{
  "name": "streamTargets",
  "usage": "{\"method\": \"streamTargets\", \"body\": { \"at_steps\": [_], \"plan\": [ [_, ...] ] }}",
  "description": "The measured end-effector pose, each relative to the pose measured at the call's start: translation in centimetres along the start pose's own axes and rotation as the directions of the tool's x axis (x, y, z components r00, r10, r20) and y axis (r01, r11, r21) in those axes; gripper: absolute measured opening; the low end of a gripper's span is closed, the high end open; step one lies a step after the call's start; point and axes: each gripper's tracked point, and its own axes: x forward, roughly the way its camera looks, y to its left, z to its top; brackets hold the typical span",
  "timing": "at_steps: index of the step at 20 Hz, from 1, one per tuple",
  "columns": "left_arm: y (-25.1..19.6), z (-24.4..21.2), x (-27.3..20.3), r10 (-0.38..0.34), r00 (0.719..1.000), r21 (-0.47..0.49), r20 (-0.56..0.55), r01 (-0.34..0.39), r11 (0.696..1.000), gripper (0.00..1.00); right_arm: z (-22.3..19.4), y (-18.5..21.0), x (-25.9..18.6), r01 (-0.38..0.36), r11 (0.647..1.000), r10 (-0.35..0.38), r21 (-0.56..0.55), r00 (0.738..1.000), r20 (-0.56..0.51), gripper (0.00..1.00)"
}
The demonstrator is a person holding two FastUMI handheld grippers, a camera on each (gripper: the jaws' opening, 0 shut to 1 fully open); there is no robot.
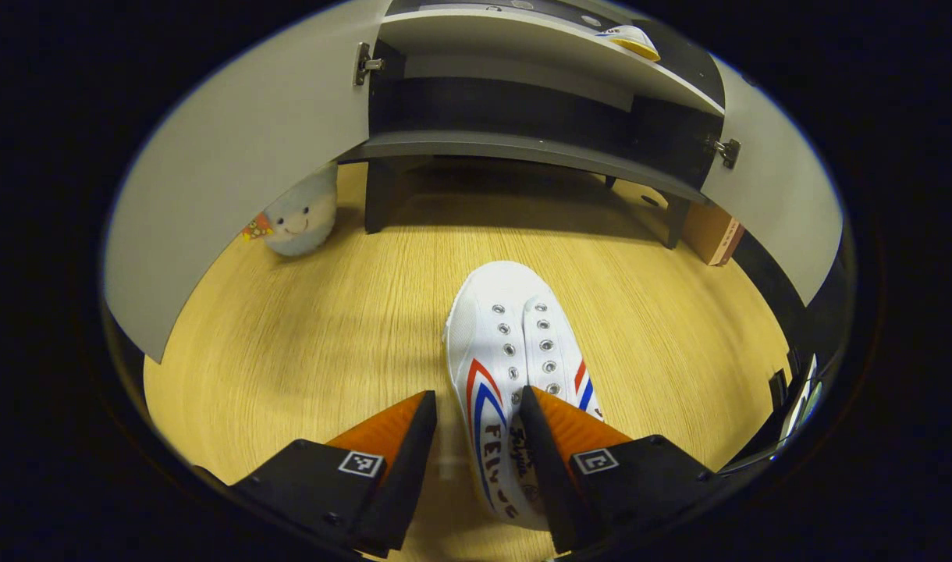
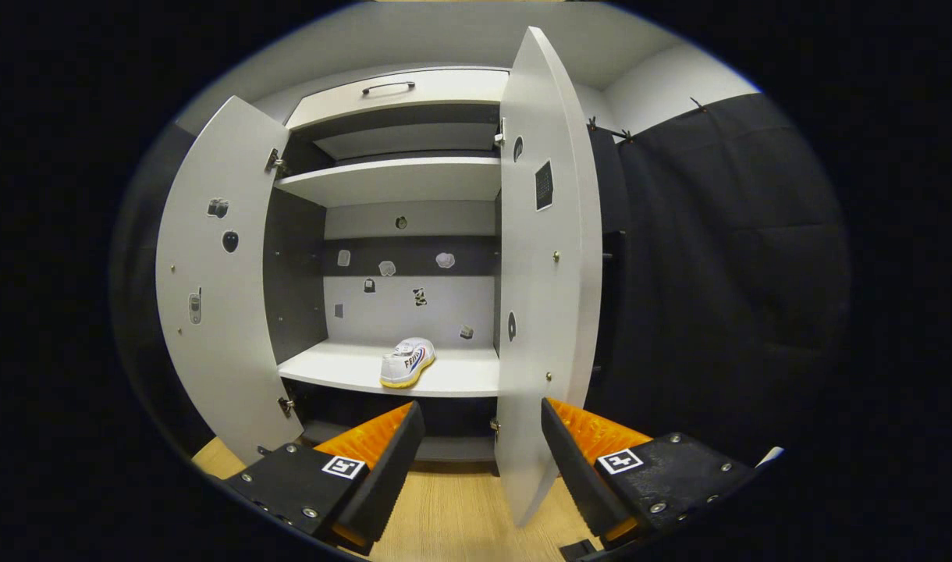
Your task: Grab one shoe with the right hand and put it into the shoe cabinet, grab the other shoe with the left hand and put it into the shoe cabinet; then close the right door with the right hand and the left door with the left hand.
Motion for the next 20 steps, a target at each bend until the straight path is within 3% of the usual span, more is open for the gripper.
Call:
{"method": "streamTargets", "body": {
  "at_steps": [2, 5, 6, 9, 14, 20],
  "plan": [
    [0.1, -0.3, -0.2, 0.026, 0.999, 0.024, -0.026, -0.025, 0.999, 0.51, 0.2, -0.2, -0.3, 0.004, 1.000, -0.004, -0.004, 1.000, 0.007, 0.93],
    [0.5, -0.1, -0.2, 0.048, 0.997, 0.047, -0.061, -0.045, 0.998, 0.41, 0.1, -0.3, -0.8, 0.004, 1.000, -0.004, -0.002, 1.000, 0.004, 0.93],
    [1.1, -0.1, -0.3, 0.073, 0.995, 0.058, -0.064, -0.069, 0.996, 0.28, 0.1, -0.5, -0.9, 0.006, 1.000, -0.006, 0.001, 1.000, 0.005, 0.93],
    [0.8, -0.1, -0.3, 0.075, 0.994, 0.037, -0.082, -0.073, 0.997, 0.07, 0.1, -1.0, -1.3, 0.018, 1.000, -0.018, 0.007, 1.000, 0.002, 0.93],
    [0.6, 2.1, -1.7, 0.066, 0.994, 0.053, -0.092, -0.061, 0.997, 0.07, 0.4, -1.5, -1.3, 0.018, 1.000, -0.018, 0.005, 1.000, 0.009, 0.93],
    [0.0, 6.2, -5.2, 0.028, 0.997, -0.033, -0.074, -0.030, 0.999, 0.06, 0.3, -0.6, -1.0, -0.013, 1.000, 0.013, -0.026, 1.000, 0.007, 0.93]
  ]
}}
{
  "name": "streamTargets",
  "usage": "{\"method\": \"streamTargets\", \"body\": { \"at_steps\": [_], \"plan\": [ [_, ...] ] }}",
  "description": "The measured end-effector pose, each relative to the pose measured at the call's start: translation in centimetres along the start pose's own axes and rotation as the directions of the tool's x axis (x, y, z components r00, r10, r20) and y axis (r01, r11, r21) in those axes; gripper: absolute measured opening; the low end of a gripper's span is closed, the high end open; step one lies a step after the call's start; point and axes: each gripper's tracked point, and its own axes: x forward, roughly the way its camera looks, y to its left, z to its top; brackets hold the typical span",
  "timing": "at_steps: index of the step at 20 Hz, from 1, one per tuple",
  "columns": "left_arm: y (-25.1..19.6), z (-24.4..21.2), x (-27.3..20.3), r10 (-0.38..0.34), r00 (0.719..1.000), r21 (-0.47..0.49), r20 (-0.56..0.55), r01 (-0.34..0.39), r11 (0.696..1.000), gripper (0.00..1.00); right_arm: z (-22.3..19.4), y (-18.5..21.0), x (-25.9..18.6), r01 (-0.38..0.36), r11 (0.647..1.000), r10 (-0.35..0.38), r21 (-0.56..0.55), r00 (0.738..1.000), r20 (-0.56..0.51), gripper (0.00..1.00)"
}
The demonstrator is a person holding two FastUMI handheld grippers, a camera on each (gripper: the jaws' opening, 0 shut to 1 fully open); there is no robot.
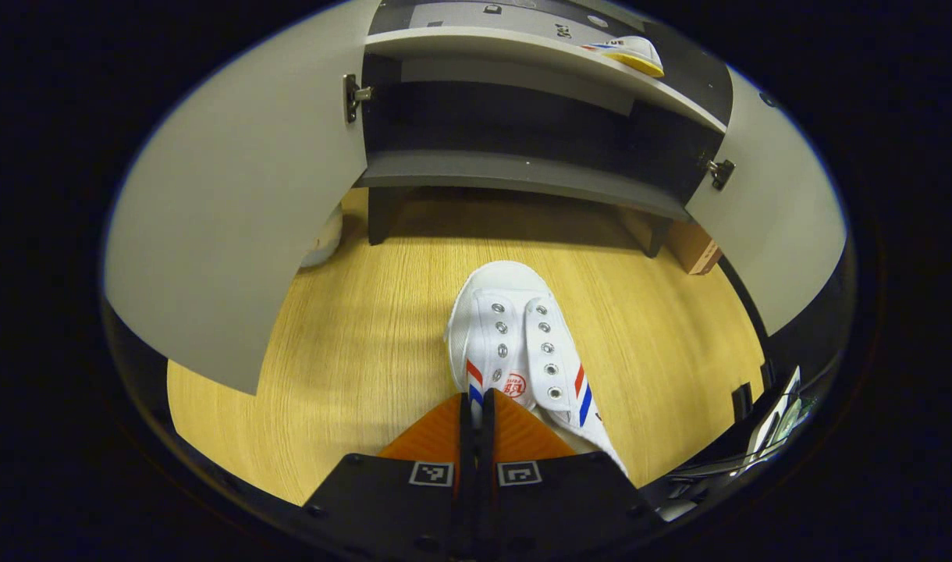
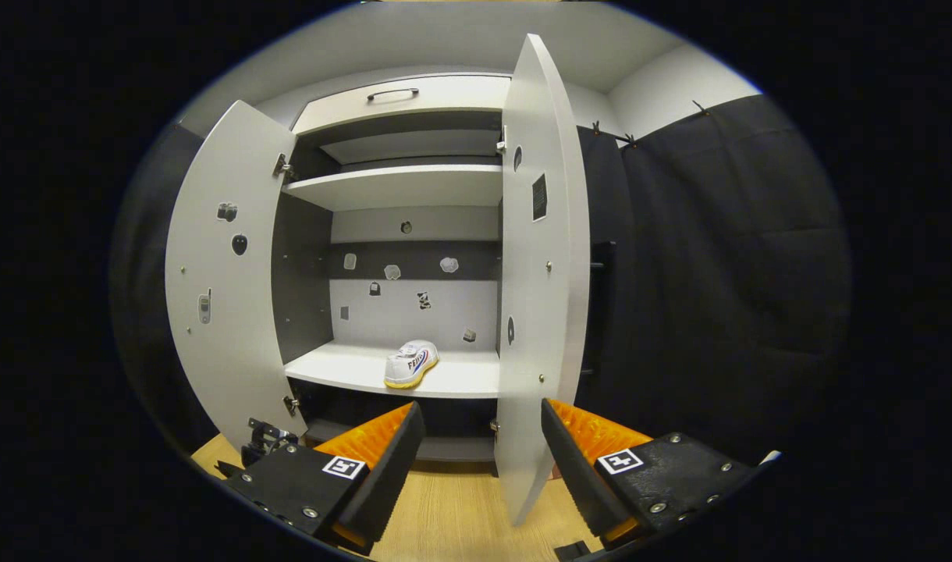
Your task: Grab one shoe with the right hand and put it into the shoe cabinet, grab the other shoe with the left hand and put it into the shoe cabinet; then close the right door with the right hand and the left door with the left hand.
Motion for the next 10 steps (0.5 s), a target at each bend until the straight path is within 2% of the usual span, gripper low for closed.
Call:
{"method": "streamTargets", "body": {
  "at_steps": [3, 7, 10],
  "plan": [
    [0.6, 2.7, -2.5, -0.017, 1.000, -0.011, 0.019, 0.017, 1.000, 0.06, 0.1, 0.7, 0.5, -0.020, 1.000, 0.020, 0.000, 1.000, 0.012, 0.93],
    [1.3, 7.3, -7.0, -0.005, 0.996, -0.006, 0.086, 0.005, 1.000, 0.06, -0.2, 1.2, 1.2, -0.047, 0.999, 0.047, 0.023, 0.999, 0.010, 0.93],
    [0.7, 11.3, -10.3, -0.030, 0.990, -0.012, 0.134, 0.032, 0.999, 0.07, -0.4, 1.4, 1.7, -0.058, 0.998, 0.057, 0.032, 0.998, 0.008, 0.93]
  ]
}}
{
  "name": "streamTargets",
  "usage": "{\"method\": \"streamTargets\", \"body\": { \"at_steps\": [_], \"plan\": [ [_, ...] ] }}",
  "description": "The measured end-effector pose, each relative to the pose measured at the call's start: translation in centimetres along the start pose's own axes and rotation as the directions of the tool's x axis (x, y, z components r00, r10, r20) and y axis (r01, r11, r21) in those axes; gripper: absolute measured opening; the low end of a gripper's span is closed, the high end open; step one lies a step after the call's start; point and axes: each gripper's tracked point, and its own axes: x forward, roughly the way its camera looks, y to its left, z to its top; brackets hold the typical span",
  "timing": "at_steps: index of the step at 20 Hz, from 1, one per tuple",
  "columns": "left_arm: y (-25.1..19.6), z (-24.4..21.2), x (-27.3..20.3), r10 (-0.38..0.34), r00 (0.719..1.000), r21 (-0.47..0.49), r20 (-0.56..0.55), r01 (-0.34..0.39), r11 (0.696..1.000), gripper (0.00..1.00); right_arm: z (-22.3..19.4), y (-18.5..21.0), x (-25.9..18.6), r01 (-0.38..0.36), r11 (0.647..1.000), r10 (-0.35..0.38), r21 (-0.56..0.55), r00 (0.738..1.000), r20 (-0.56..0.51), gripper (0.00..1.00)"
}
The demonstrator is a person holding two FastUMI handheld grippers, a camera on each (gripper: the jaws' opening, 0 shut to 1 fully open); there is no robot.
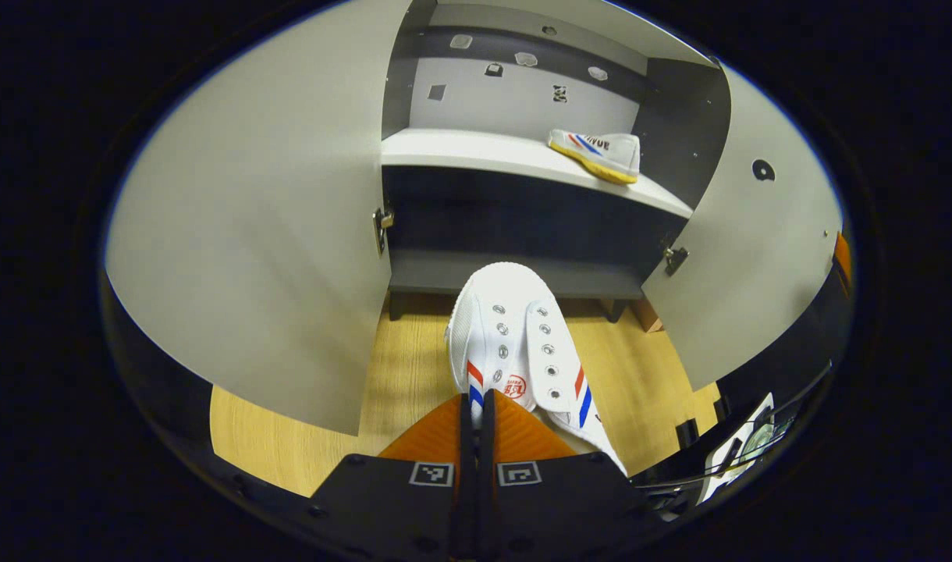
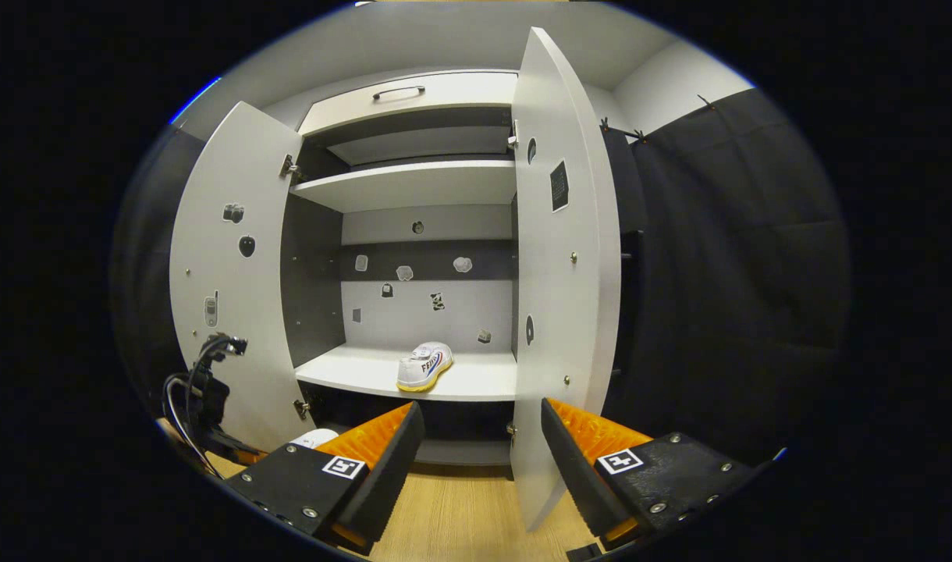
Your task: Grab one shoe with the right hand and put it into the shoe cabinet, grab the other shoe with the left hand and put it into the shoe cabinet; then close the right door with the right hand and the left door with the left hand.
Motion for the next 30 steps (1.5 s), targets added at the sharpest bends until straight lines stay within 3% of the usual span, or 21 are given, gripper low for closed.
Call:
{"method": "streamTargets", "body": {
  "at_steps": [5, 12, 19, 23, 30],
  "plan": [
    [-1.7, 7.5, -3.0, -0.029, 0.997, 0.024, 0.069, 0.028, 0.999, 0.07, 0.2, 0.4, 0.5, -0.019, 1.000, 0.019, 0.008, 1.000, 0.008, 0.93],
    [-3.5, 18.1, -2.2, -0.052, 0.987, 0.044, 0.150, 0.046, 0.998, 0.06, 0.0, 0.0, 0.6, -0.028, 0.999, 0.028, 0.015, 1.000, 0.006, 0.93],
    [-4.6, 26.1, 3.9, -0.078, 0.984, 0.044, 0.159, 0.072, 0.996, 0.06, -0.3, -0.5, 0.3, -0.032, 0.999, 0.032, 0.032, 0.999, -0.001, 0.93],
    [-3.8, 29.5, 9.3, -0.040, 0.989, 0.069, 0.145, 0.030, 0.997, 0.06, -0.1, -0.6, 0.0, -0.038, 0.998, 0.038, 0.046, 0.999, 0.005, 0.93],
    [-2.9, 30.9, 16.3, 0.012, 0.996, 0.059, 0.086, -0.018, 0.998, 0.06, -0.1, -1.2, -0.3, -0.024, 0.997, 0.025, 0.080, 1.000, -0.012, 0.93]
  ]
}}
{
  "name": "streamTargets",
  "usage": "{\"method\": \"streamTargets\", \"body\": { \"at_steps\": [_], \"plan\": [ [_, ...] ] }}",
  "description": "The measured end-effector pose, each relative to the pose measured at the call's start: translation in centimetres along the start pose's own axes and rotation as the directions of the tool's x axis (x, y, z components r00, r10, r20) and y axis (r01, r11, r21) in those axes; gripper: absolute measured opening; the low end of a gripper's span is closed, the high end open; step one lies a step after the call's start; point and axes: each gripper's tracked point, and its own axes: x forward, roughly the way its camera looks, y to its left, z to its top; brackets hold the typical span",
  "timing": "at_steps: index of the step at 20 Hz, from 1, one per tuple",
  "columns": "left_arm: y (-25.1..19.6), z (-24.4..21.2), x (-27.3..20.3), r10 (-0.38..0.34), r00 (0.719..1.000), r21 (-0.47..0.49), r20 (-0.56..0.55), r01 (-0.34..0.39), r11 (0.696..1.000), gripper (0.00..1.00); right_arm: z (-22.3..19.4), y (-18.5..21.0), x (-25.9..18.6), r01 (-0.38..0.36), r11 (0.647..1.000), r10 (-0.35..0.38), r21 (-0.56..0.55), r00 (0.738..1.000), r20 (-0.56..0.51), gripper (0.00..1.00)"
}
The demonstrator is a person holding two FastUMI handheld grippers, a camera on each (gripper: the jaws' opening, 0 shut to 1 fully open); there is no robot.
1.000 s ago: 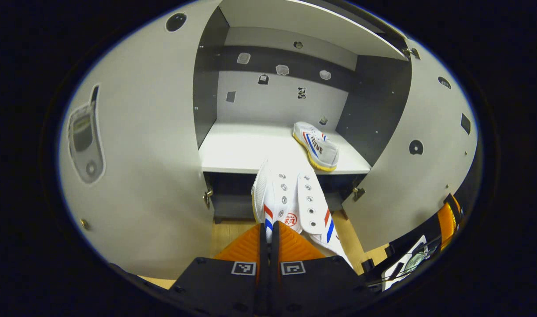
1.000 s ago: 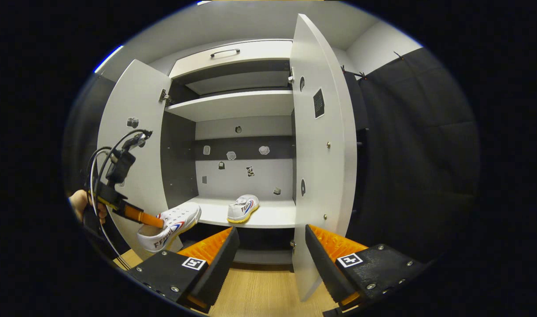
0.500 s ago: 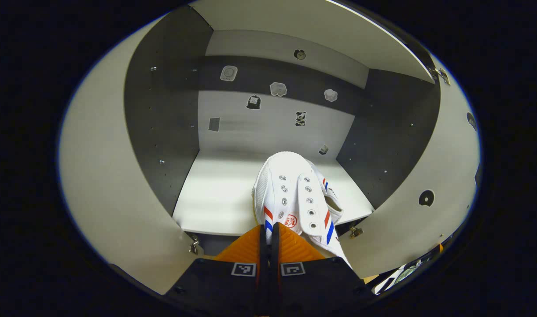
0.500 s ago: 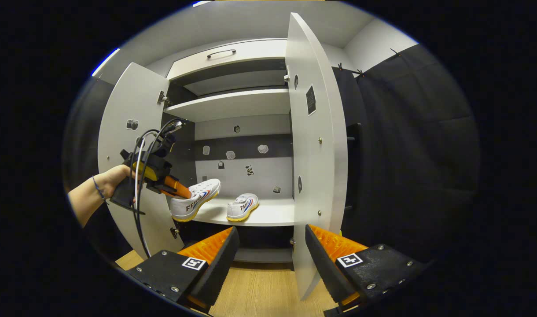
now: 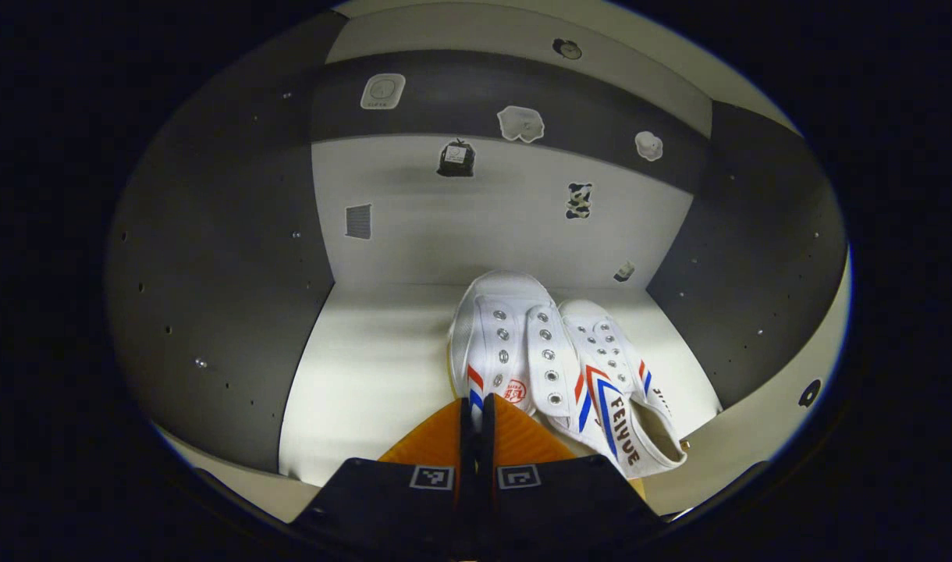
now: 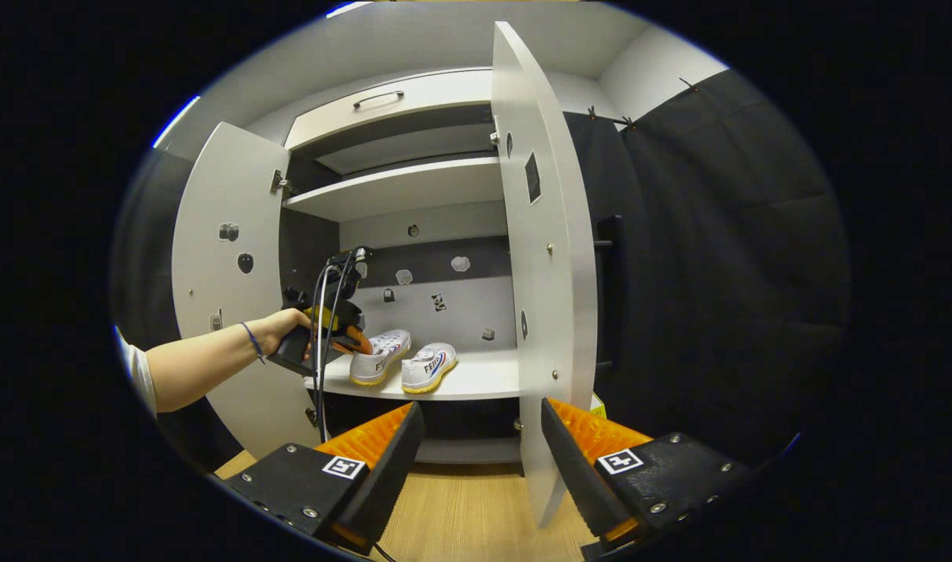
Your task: Grab one shoe with the right hand and put it into the shoe cabinet, grab the other shoe with the left hand and put it into the shoe cabinet; then close the right door with the right hand and the left door with the left hand.
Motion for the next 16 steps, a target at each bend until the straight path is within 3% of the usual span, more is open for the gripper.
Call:
{"method": "streamTargets", "body": {
  "at_steps": [5, 10, 11, 13, 14, 15, 16],
  "plan": [
    [0.1, -1.3, 2.3, -0.025, 0.998, -0.052, -0.050, 0.023, 0.998, 0.06, -0.1, 0.1, -0.2, -0.001, 1.000, 0.001, 0.010, 1.000, -0.004, 0.93],
    [-0.2, -1.4, 2.4, -0.036, 0.997, -0.033, -0.067, 0.034, 0.999, 0.07, 0.0, -0.6, -1.0, 0.021, 1.000, -0.021, 0.018, 1.000, -0.008, 0.93],
    [-0.2, -1.1, 2.4, -0.030, 0.998, -0.036, -0.052, 0.029, 0.999, 0.16, 0.0, -0.9, -1.2, 0.029, 0.999, -0.029, 0.013, 1.000, -0.010, 0.93],
    [-0.6, -0.9, 1.5, -0.032, 0.999, -0.036, -0.038, 0.031, 0.999, 0.21, -0.1, -1.6, -1.5, 0.047, 0.999, -0.047, 0.000, 0.999, -0.013, 0.93],
    [-0.9, -0.1, 1.0, -0.041, 0.999, -0.032, -0.004, 0.041, 0.999, 0.31, -0.1, -2.0, -1.7, 0.055, 0.998, -0.055, -0.003, 0.998, -0.013, 0.93],
    [-0.9, 0.9, 0.2, -0.033, 0.999, -0.018, 0.039, 0.034, 0.999, 0.32, 0.0, -2.3, -1.8, 0.062, 0.998, -0.062, -0.003, 0.998, -0.011, 0.93],
    [-0.7, 1.8, -0.7, -0.022, 0.997, 0.007, 0.075, 0.022, 1.000, 0.27, 0.0, -2.5, -1.9, 0.067, 0.998, -0.067, -0.003, 0.998, -0.011, 0.93]
  ]
}}
